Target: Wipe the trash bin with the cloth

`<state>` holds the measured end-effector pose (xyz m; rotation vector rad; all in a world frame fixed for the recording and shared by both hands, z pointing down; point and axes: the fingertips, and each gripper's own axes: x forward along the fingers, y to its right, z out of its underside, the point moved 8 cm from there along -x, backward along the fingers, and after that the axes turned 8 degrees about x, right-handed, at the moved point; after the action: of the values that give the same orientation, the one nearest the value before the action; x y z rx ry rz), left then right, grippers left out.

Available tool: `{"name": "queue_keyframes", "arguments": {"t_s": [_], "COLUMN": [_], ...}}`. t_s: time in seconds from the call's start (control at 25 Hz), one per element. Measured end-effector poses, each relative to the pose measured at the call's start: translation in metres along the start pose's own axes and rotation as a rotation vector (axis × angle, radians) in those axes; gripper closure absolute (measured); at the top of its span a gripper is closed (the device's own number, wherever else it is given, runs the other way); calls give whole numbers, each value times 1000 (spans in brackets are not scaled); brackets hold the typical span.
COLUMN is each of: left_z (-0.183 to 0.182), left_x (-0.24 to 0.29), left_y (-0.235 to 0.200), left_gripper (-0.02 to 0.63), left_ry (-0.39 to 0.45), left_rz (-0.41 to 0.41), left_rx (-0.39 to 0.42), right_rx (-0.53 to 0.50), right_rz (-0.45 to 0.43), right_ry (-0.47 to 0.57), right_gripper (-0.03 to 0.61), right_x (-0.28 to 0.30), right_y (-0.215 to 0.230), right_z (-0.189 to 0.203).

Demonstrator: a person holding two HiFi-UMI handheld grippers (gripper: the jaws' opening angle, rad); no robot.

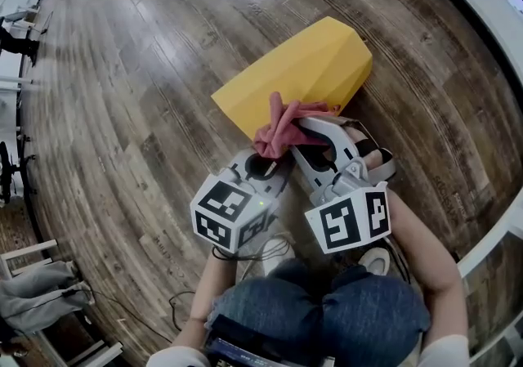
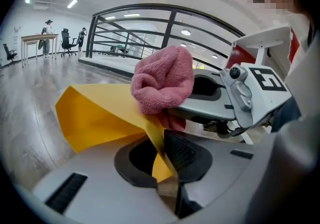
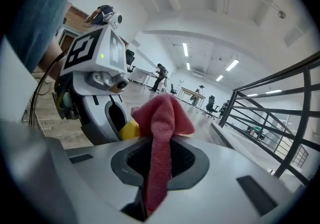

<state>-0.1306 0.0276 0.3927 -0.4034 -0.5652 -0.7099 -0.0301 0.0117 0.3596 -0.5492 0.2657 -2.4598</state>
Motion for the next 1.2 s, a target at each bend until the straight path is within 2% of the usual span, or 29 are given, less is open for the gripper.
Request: {"name": "queue_keyframes", "arguments": {"t_s": [0.24, 0.52, 0.68, 1.04, 1.12, 1.2], "left_z": [9, 15, 18, 21, 21, 21], "left_x": [-1, -3, -3, -5, -5, -5], "left_y": [-2, -5, -4, -4, -4, -5], "left_gripper": [575, 575, 575, 575, 575, 575], "left_ry": [-19, -12, -11, -11, -6, -1], "left_rz": [-2, 4, 9, 13, 13, 10], "left_rx": [-8, -44, -50, -66, -77, -88], "right_rx": [49, 152, 188, 213, 229, 263], "right_rz": [67, 226, 282, 359, 372, 379], "right_ry": [-75, -182, -226, -300, -285, -227], "right_gripper": [528, 528, 528, 528, 528, 528], "right_x": [6, 11, 13, 16, 14, 6], "right_y": [23, 81, 103, 129, 129, 124], "right_z": [30, 74, 91, 104, 101, 87]}}
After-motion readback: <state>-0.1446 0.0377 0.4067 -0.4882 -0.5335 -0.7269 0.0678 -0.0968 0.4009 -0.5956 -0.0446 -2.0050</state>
